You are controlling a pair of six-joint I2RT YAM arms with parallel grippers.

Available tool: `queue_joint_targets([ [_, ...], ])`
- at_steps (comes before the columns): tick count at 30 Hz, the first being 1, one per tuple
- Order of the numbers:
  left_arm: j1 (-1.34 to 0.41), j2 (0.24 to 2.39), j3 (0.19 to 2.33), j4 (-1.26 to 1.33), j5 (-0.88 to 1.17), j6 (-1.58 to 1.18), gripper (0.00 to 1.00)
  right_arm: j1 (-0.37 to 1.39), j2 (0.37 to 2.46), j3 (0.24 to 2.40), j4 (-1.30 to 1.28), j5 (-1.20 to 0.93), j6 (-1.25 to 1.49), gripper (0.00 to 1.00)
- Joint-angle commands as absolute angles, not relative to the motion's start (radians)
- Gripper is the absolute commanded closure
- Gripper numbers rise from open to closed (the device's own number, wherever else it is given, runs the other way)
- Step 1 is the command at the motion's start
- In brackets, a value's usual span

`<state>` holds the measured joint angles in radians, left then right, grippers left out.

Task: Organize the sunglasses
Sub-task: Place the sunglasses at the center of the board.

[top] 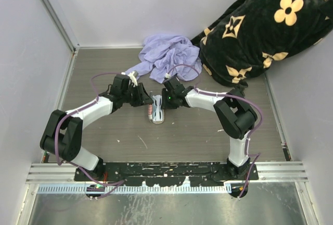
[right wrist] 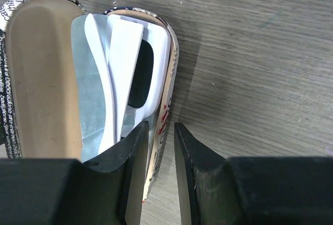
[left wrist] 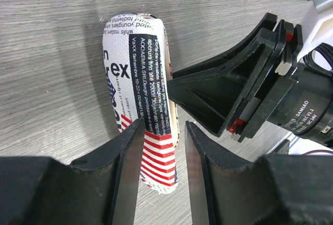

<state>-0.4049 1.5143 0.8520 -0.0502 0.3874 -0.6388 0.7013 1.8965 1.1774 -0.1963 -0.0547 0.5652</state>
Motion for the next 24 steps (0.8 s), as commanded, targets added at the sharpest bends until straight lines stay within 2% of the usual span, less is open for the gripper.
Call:
queue_joint_targets([
  [1, -0.408, 1.516, 0.876, -0.023, 0.393, -0.630, 0.62, 0.720, 1.912, 1.239, -0.210, -0.028, 0.542, 0.67],
  [10, -0.410, 1.511, 0.874, -0.025, 0.393, -0.630, 0.62, 0.732, 1.922, 1.258, -0.239, 0.007, 0.531, 0.68],
  [24, -0.410, 1.508, 0.879, -0.044, 0.387, -0.621, 0.62, 0.731, 1.803, 1.264, -0.255, 0.003, 0.513, 0.64],
])
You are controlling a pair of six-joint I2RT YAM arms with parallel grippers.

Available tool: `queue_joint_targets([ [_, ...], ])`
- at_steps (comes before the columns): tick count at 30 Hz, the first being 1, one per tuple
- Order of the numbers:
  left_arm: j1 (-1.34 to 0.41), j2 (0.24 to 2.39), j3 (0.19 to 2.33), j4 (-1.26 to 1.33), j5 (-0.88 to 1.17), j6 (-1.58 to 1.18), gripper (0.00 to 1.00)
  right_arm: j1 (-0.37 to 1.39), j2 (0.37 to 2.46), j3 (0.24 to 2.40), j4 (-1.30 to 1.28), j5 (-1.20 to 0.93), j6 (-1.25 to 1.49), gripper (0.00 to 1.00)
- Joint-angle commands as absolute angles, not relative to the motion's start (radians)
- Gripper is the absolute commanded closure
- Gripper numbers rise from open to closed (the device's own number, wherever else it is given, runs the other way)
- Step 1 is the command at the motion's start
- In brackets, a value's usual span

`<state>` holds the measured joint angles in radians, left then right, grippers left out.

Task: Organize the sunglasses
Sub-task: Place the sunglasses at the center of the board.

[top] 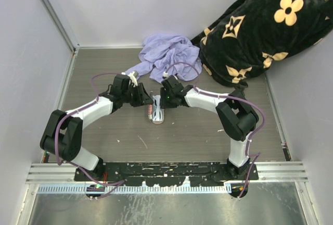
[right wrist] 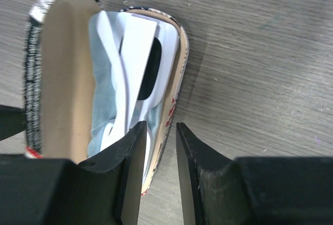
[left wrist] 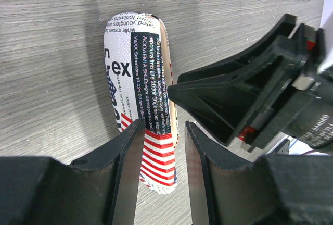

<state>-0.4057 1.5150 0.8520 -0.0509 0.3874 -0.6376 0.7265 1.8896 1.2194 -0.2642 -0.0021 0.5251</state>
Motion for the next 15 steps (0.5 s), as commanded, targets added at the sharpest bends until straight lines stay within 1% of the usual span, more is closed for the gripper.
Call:
queue_joint_targets([
  [1, -0.410, 1.507, 0.879, -0.044, 0.387, -0.620, 0.62, 0.732, 1.793, 1.260, -0.256, 0.011, 0.514, 0.64],
  [5, -0.410, 1.507, 0.876, -0.052, 0.379, -0.616, 0.62, 0.725, 1.756, 1.221, -0.248, 0.067, 0.521, 0.64],
  [8, -0.410, 1.508, 0.876, -0.066, 0.369, -0.611, 0.63, 0.699, 1.735, 1.180, -0.220, 0.071, 0.541, 0.64],
  [15, -0.410, 1.504, 0.867, -0.063, 0.365, -0.612, 0.64, 0.608, 1.695, 1.060, -0.072, -0.082, 0.603, 0.63],
])
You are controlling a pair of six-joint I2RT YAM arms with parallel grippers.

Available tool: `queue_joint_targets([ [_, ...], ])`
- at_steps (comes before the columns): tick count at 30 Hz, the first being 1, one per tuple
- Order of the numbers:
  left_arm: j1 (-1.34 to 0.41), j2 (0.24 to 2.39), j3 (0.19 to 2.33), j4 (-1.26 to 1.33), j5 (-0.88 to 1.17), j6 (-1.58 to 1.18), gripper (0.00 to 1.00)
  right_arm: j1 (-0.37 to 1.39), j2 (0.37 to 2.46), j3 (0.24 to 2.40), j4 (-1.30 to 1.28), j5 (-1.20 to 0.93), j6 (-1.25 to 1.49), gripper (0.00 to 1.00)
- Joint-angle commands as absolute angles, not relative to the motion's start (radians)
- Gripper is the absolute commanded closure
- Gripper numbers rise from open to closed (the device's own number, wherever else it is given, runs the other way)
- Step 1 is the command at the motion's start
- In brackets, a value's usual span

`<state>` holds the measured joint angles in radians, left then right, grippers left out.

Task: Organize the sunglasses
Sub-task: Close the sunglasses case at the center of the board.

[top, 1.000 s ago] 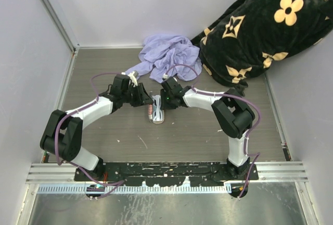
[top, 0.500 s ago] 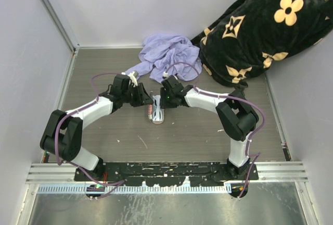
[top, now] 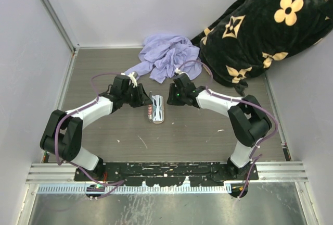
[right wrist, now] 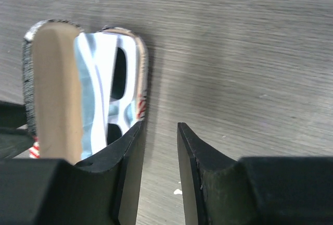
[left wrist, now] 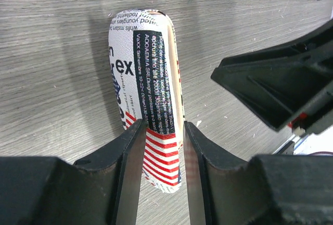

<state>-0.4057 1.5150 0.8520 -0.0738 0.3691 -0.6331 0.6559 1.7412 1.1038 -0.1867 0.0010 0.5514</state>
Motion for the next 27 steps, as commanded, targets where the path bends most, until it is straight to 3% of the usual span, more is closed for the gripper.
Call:
queue_joint_targets([
  [1, -0.409, 1.505, 0.868, -0.063, 0.365, -0.613, 0.64, 0.602, 1.700, 1.053, -0.066, -0.102, 0.609, 0.63],
  [8, -0.410, 1.501, 0.875, -0.070, 0.367, -0.611, 0.64, 0.596, 1.778, 1.088, -0.089, -0.114, 0.611, 0.71],
  [27, -0.449, 1.523, 0.911, -0.078, 0.363, -0.607, 0.63, 0.627, 1.910, 1.190, -0.131, -0.153, 0.600, 0.73],
])
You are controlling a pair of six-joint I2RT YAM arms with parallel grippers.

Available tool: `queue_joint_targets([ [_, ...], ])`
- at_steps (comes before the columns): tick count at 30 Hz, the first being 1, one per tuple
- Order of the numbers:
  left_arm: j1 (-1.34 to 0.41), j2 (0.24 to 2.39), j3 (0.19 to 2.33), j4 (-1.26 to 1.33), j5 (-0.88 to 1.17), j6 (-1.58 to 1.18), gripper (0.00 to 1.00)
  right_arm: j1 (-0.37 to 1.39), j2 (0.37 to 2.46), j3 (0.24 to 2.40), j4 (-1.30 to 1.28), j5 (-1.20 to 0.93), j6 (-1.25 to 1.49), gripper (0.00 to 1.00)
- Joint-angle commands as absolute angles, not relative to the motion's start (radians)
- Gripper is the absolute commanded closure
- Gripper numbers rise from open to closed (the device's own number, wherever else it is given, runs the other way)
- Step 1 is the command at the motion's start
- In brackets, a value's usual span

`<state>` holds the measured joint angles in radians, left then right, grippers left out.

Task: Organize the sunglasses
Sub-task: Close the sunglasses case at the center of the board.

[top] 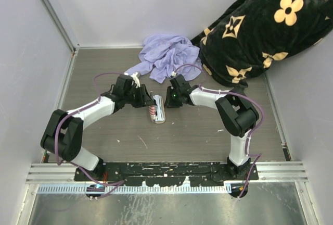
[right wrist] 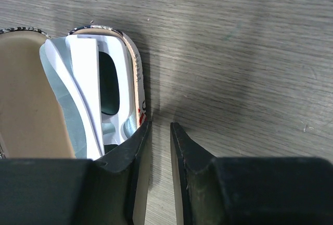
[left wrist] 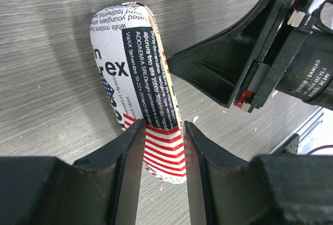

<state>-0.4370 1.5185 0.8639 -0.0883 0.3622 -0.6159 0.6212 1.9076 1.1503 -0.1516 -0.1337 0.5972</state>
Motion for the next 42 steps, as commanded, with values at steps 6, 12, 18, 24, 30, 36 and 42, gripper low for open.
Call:
queue_joint_targets([
  [6, -0.456, 1.526, 0.918, -0.078, 0.360, -0.614, 0.60, 0.629, 1.909, 1.186, -0.125, -0.158, 0.602, 0.76],
  [12, -0.460, 1.532, 0.916, -0.076, 0.356, -0.618, 0.59, 0.628, 1.911, 1.182, -0.118, -0.167, 0.606, 0.78],
  [18, -0.467, 1.544, 0.918, -0.068, 0.359, -0.626, 0.59, 0.632, 1.918, 1.183, -0.110, -0.181, 0.609, 0.79],
  [24, -0.480, 1.563, 0.927, -0.061, 0.359, -0.630, 0.59, 0.635, 1.921, 1.184, -0.106, -0.188, 0.610, 0.79],
  [30, -0.485, 1.579, 0.931, -0.053, 0.360, -0.635, 0.59, 0.638, 1.922, 1.185, -0.106, -0.192, 0.608, 0.80],
  [36, -0.490, 1.600, 0.936, -0.042, 0.365, -0.640, 0.59, 0.637, 1.921, 1.184, -0.107, -0.195, 0.607, 0.80],
  [42, -0.494, 1.622, 0.936, -0.033, 0.369, -0.642, 0.59, 0.638, 1.921, 1.185, -0.106, -0.198, 0.605, 0.80],
])
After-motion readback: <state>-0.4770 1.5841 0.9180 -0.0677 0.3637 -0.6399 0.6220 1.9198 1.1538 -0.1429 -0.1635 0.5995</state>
